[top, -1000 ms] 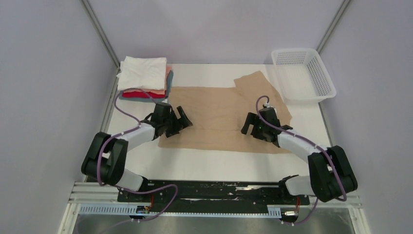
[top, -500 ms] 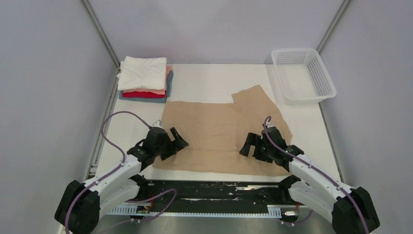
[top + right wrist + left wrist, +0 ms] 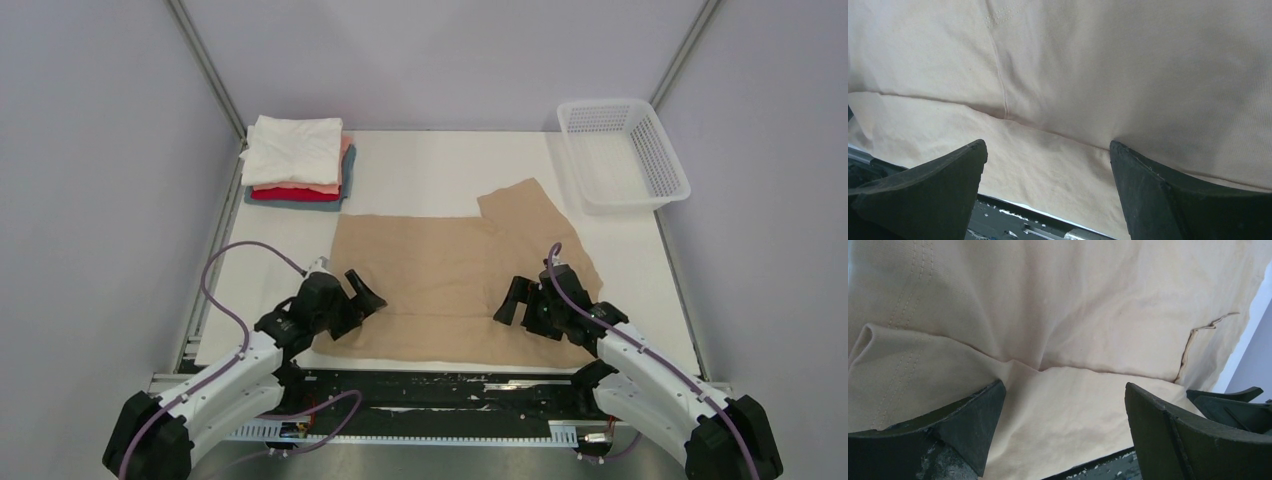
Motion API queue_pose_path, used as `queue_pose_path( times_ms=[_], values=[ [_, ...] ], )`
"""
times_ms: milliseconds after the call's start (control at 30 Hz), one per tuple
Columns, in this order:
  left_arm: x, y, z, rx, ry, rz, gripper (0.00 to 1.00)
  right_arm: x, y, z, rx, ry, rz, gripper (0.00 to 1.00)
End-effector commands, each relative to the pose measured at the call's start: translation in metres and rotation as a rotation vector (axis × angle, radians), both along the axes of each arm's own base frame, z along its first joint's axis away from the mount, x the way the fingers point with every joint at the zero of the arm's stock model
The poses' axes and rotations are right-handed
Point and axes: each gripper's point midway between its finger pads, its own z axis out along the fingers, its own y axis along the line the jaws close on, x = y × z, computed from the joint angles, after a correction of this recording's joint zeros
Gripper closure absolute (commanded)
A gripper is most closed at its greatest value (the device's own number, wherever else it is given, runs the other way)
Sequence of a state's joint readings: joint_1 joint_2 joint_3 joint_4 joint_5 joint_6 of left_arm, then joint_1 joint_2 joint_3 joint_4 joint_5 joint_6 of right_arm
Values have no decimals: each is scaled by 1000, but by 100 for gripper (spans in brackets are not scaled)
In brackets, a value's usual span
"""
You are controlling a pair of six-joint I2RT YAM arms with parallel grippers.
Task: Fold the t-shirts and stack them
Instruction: Grab the side of the flattened tshirt furthest away from the robot with both arms
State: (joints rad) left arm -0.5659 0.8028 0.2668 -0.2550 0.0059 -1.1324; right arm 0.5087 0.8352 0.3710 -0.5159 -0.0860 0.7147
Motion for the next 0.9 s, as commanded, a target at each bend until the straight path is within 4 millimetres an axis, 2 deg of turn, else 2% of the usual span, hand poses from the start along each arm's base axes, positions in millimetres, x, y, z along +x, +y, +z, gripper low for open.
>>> queue_pose_path(
  times_ms=[0,100,233,300,400,433,467,500,533,567,600,633,667,700,733,767,800,833,867],
  values=[
    [-59,38,-52,152,248,35,0,-7,-9,-7,-42,34,-29,0],
    [-55,37,-44,142,218,36,0,-2,-9,-1,-44,9,-33,0],
    [-39,34,-27,137,134,38,0,12,-4,23,-18,-69,-32,0],
    [-23,34,-11,153,60,43,0,28,-6,44,-30,-149,-51,0],
    [4,39,28,211,-37,82,0,54,-7,87,-37,-274,-89,0],
    [12,49,32,266,-57,123,0,63,-8,102,-39,-315,-109,0],
    [21,51,48,284,-88,145,0,72,-11,115,-49,-353,-139,0],
    [31,61,52,328,-97,191,0,81,-14,127,-57,-391,-172,0],
    [42,61,69,335,-134,194,0,92,-19,137,-74,-429,-216,0],
    [52,66,71,349,-128,216,0,102,-23,144,-91,-463,-255,0],
    [70,71,87,342,-171,243,0,112,-24,151,-102,-493,-272,0],
    [79,70,85,347,-156,235,0,123,-24,153,-122,-506,-277,0],
    [98,78,100,343,-199,266,0,133,-24,158,-133,-518,-288,0],
    [108,81,91,370,-165,267,0,142,-24,161,-146,-523,-288,0],
    [126,91,107,376,-192,299,0,151,-23,162,-167,-524,-282,0],
    [135,90,95,391,-139,276,0,160,-24,165,-187,-528,-283,0],
    [153,97,109,398,-160,280,0,169,-26,165,-220,-528,-288,0],
    [163,97,96,409,-114,262,0,179,-28,166,-245,-530,-290,0],
    [180,103,105,415,-140,271,0,188,-28,168,-264,-533,-284,0]
  ],
)
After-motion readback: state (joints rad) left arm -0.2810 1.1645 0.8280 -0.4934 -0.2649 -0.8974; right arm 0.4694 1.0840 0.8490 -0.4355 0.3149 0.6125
